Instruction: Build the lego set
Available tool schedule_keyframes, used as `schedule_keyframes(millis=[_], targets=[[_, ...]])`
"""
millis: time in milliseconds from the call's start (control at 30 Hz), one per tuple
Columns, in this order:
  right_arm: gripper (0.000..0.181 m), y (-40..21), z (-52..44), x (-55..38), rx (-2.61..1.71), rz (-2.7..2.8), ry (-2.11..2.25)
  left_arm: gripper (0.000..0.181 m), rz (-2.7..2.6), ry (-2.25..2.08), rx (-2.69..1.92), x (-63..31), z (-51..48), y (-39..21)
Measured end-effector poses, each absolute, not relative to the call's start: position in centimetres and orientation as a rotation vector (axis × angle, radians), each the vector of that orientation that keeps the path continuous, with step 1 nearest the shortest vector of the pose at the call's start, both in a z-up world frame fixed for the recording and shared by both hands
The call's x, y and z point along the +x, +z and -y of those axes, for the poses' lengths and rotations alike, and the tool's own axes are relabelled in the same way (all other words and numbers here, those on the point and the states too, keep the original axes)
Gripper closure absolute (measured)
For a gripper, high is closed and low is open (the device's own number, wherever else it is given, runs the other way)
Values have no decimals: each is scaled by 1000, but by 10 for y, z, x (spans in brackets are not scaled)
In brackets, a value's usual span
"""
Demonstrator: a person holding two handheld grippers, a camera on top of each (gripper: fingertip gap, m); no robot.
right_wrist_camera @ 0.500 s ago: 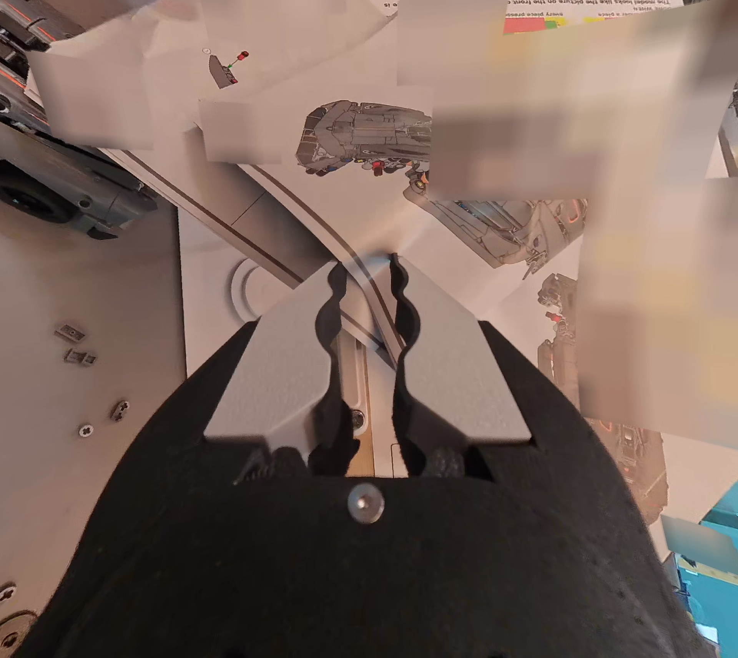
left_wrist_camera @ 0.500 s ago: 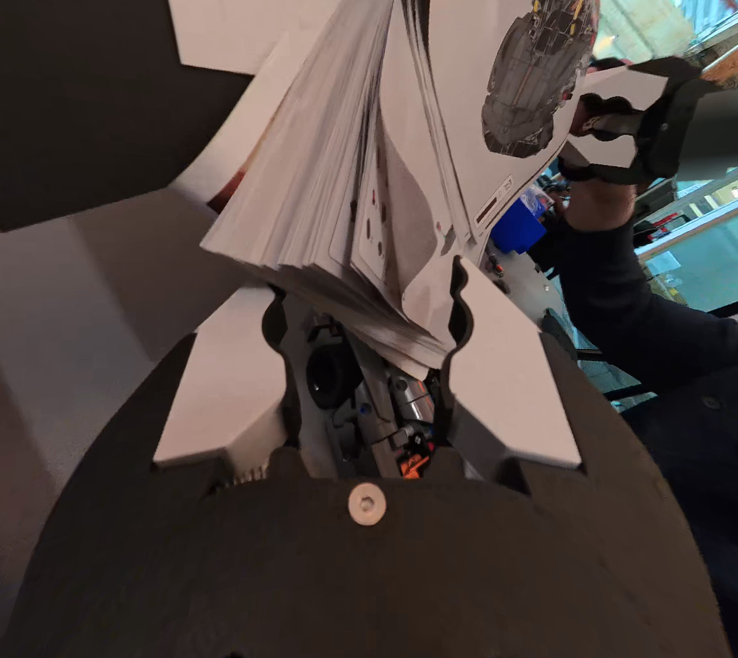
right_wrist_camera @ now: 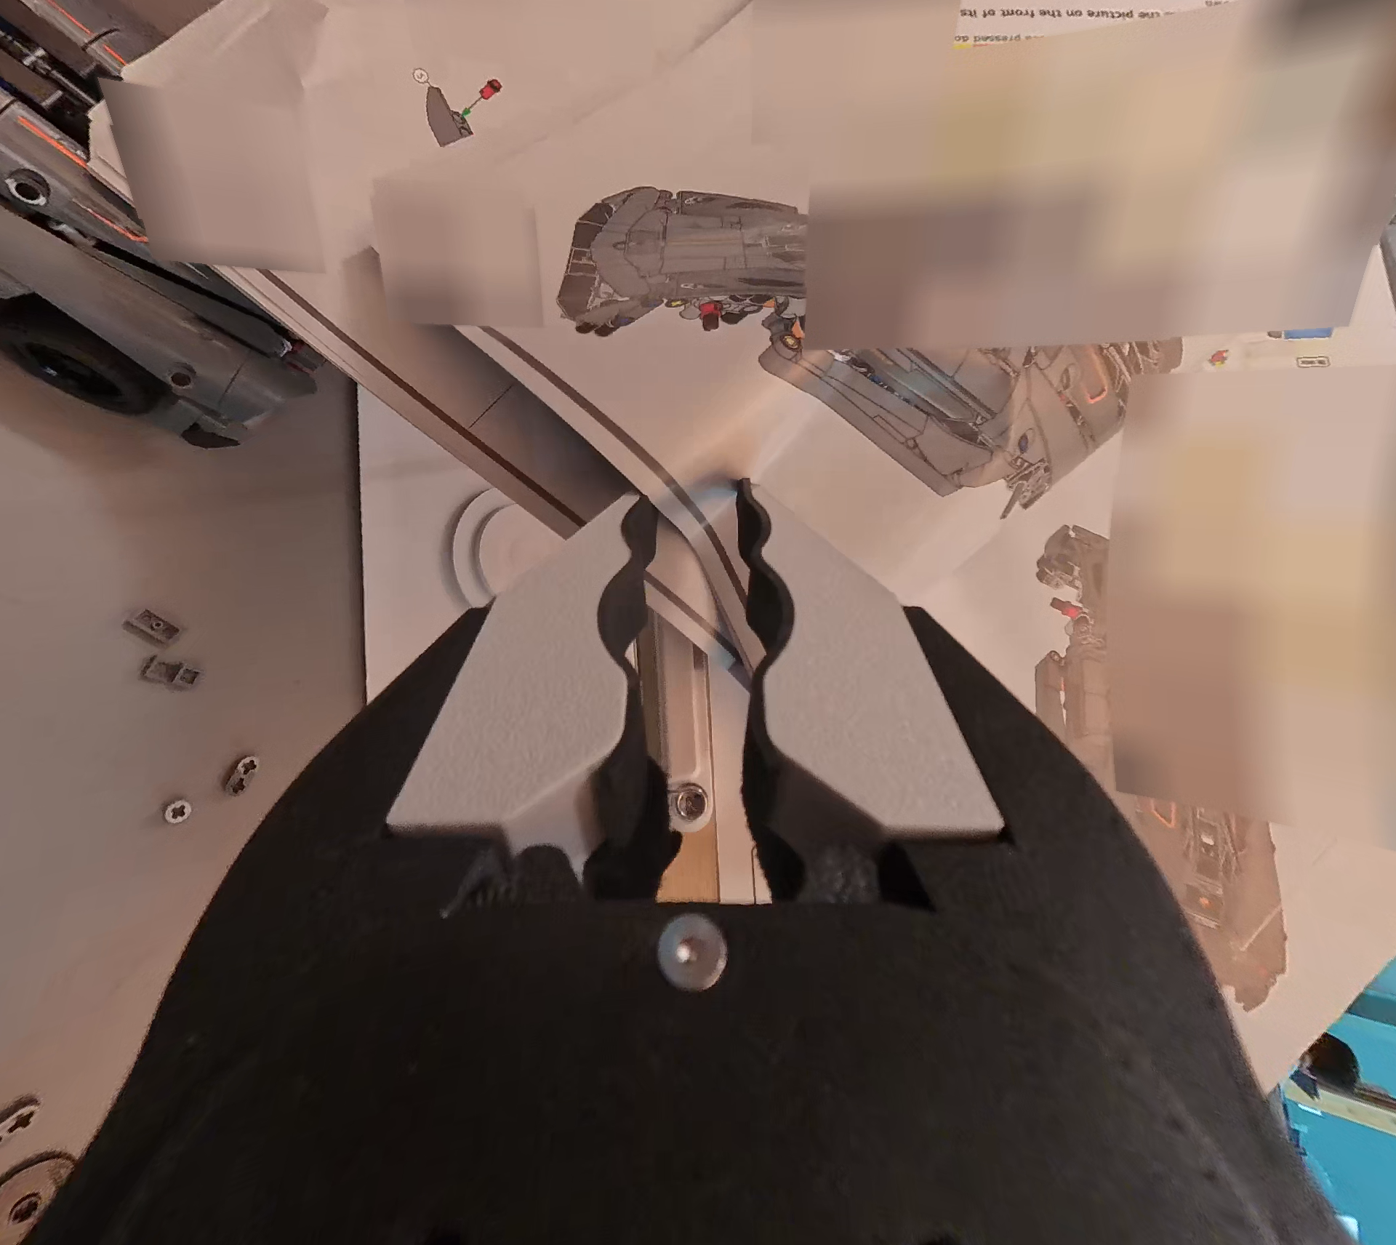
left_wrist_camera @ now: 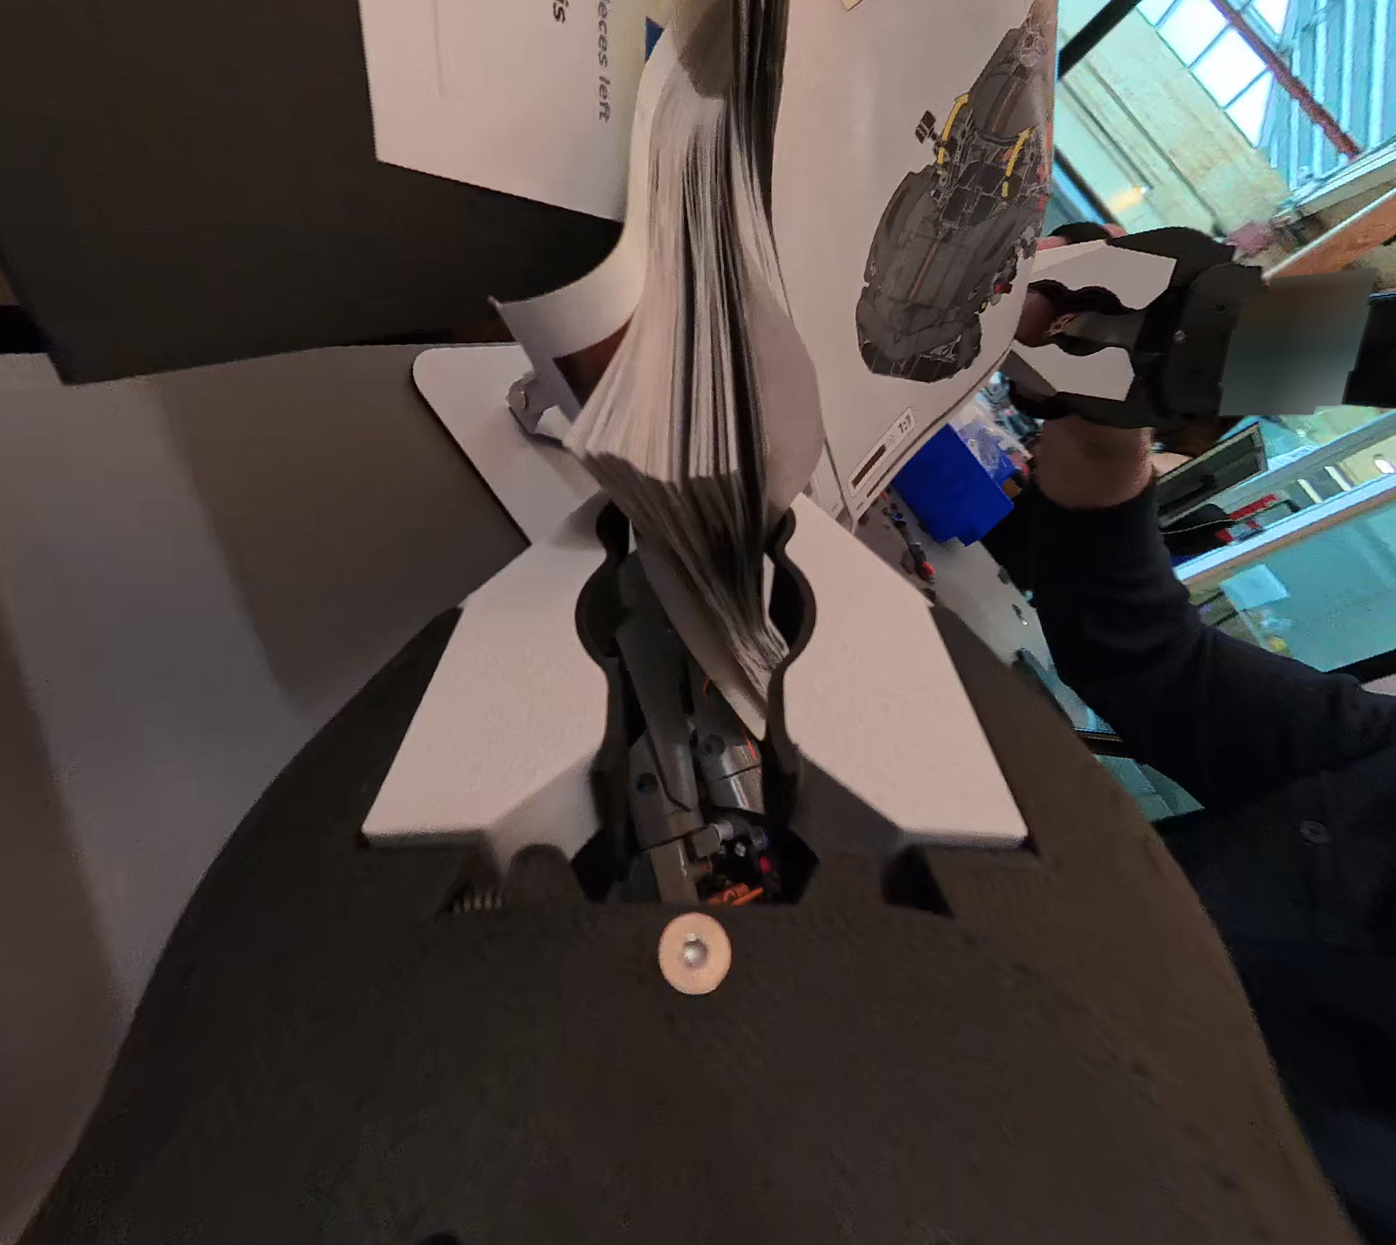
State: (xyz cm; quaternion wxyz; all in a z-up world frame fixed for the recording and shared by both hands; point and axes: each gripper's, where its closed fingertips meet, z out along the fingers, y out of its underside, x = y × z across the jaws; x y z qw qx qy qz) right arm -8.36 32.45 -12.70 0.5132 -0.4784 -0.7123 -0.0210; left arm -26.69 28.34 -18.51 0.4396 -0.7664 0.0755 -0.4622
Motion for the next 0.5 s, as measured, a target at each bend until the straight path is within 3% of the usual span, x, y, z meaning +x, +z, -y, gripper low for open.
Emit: schedule_keyframes(millis=[133, 300, 500], targets=[[163, -128, -323, -85, -1149, 1714, -43, 147, -195, -1140, -1893, -262, -277, -182], [163, -131, -318, -84, -1137, 1732, -31, 171, -287, -1095, -1810, -253, -267, -162], [170, -129, -313, -83, -1114, 1706, 11, 179, -371, -894, -1754, -252, -267, -135]])
